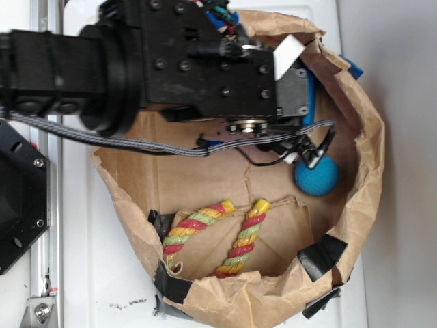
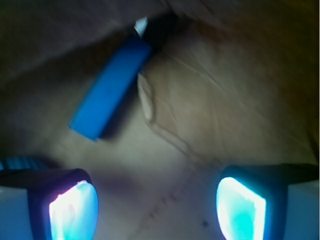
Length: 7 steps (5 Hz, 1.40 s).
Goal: Grab the blue block.
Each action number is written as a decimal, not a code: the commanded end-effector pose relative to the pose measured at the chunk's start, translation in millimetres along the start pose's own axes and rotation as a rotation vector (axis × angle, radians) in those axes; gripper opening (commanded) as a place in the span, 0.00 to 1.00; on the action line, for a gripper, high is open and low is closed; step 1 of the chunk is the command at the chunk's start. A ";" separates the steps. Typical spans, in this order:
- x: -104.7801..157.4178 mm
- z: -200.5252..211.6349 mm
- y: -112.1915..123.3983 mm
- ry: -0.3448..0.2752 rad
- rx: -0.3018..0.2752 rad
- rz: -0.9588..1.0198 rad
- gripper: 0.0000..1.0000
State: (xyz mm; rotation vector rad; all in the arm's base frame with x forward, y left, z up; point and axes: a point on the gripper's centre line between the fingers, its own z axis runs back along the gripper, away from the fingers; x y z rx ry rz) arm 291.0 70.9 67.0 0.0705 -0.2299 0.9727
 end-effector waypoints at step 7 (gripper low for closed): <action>17.4 -6.3 -15.2 -0.169 -0.073 0.137 1.00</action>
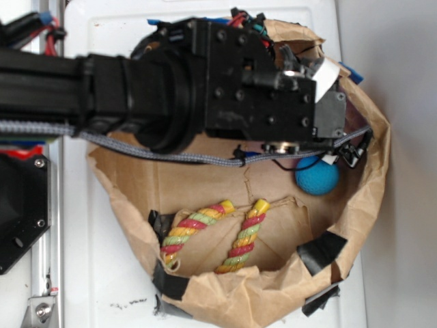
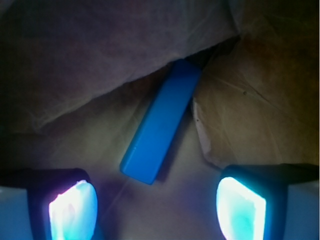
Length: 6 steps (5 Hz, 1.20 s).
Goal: Grab the blue block.
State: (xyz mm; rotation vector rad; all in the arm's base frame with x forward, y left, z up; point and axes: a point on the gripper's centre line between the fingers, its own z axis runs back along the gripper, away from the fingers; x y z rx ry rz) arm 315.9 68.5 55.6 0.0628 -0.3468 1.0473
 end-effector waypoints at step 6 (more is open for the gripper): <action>20.2 -6.4 3.4 -0.088 -0.017 0.177 1.00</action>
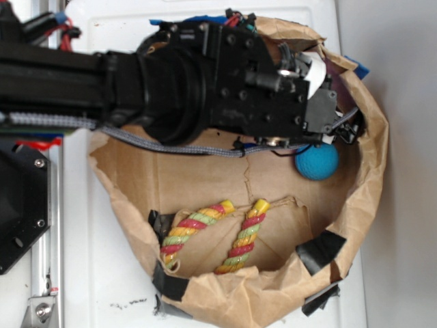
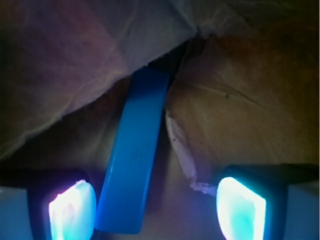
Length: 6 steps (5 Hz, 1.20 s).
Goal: Grab the blue block.
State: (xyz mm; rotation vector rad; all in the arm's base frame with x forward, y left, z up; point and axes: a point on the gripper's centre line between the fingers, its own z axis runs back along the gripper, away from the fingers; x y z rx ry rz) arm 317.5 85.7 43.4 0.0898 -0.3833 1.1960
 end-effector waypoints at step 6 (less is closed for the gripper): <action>3.4 2.3 -9.9 -0.032 -0.044 0.008 0.00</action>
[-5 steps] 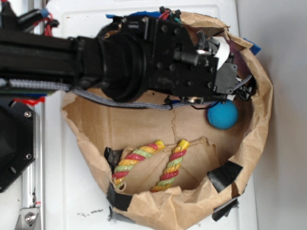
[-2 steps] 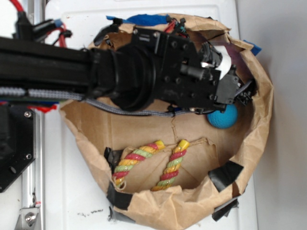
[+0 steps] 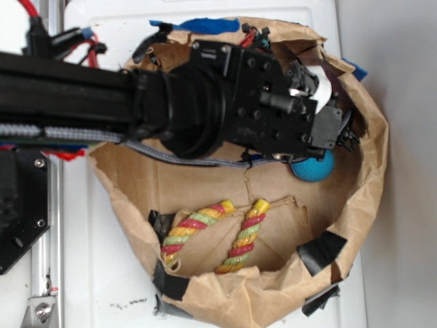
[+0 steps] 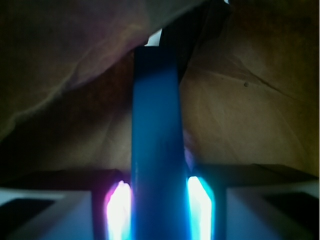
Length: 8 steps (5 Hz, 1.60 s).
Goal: Grab the blue block.
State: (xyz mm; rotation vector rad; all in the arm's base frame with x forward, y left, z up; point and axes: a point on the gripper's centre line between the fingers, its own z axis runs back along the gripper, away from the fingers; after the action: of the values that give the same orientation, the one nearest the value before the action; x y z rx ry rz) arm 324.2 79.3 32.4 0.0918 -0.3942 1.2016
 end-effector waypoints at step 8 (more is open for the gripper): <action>6.1 176.4 58.5 0.341 -0.211 -0.790 0.00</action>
State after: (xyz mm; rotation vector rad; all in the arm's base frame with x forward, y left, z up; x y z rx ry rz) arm 228.8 42.3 175.7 -0.1363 -0.1063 0.3896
